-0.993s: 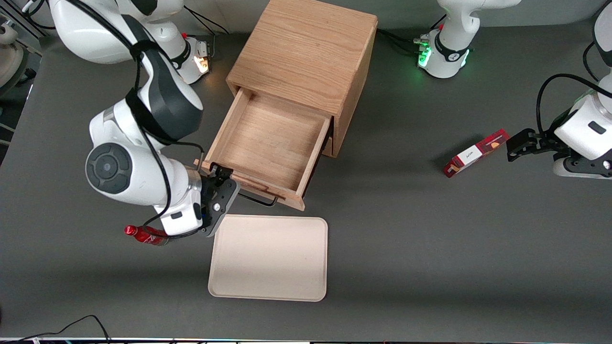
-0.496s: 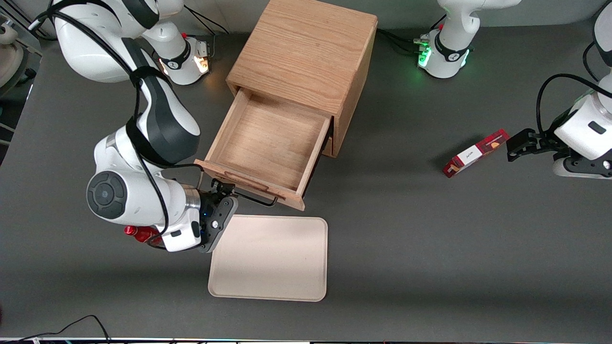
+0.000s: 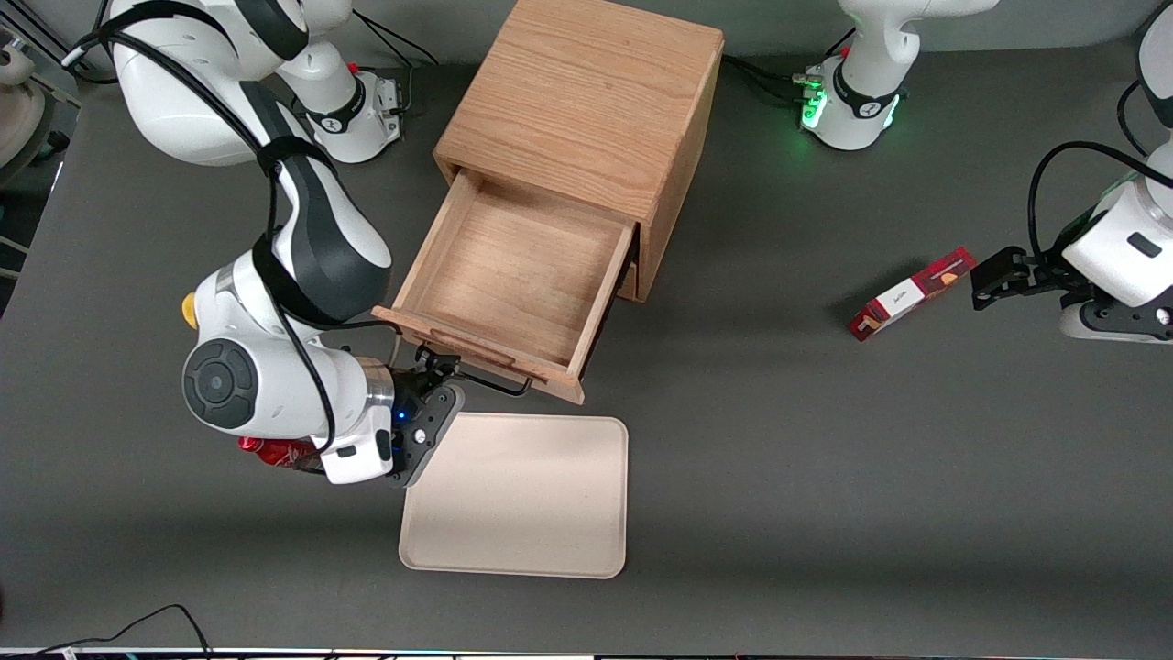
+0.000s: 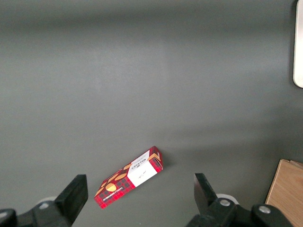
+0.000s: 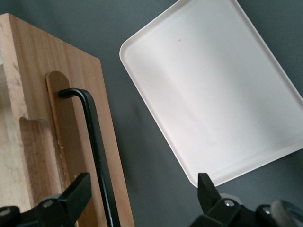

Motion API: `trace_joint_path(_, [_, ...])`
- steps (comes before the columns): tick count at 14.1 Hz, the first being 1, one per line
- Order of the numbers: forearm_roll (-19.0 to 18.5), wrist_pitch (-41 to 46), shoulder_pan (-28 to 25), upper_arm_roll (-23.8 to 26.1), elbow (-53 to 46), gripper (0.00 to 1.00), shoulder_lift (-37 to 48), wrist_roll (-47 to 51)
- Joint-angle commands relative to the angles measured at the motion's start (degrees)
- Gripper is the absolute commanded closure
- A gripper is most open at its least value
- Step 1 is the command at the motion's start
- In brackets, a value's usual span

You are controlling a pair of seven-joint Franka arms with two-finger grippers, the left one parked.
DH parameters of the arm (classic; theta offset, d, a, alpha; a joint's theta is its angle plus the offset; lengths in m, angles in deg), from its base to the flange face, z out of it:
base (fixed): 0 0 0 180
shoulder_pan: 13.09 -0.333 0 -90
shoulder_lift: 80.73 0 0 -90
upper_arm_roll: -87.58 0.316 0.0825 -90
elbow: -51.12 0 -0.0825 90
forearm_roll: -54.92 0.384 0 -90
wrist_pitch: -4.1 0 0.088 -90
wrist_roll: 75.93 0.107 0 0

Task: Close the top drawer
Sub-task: 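Position the right gripper against the drawer front beside the black handle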

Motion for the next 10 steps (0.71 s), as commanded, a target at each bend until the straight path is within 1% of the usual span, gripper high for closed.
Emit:
trace_joint_path(1, [0.93, 0.21, -0.30, 0.19, -1.65, 0.00, -1.42, 1.60])
trace_joint_path(10, [1.19, 1.18, 0.23, 0.54, 1.42, 0.00, -1.07, 2.92])
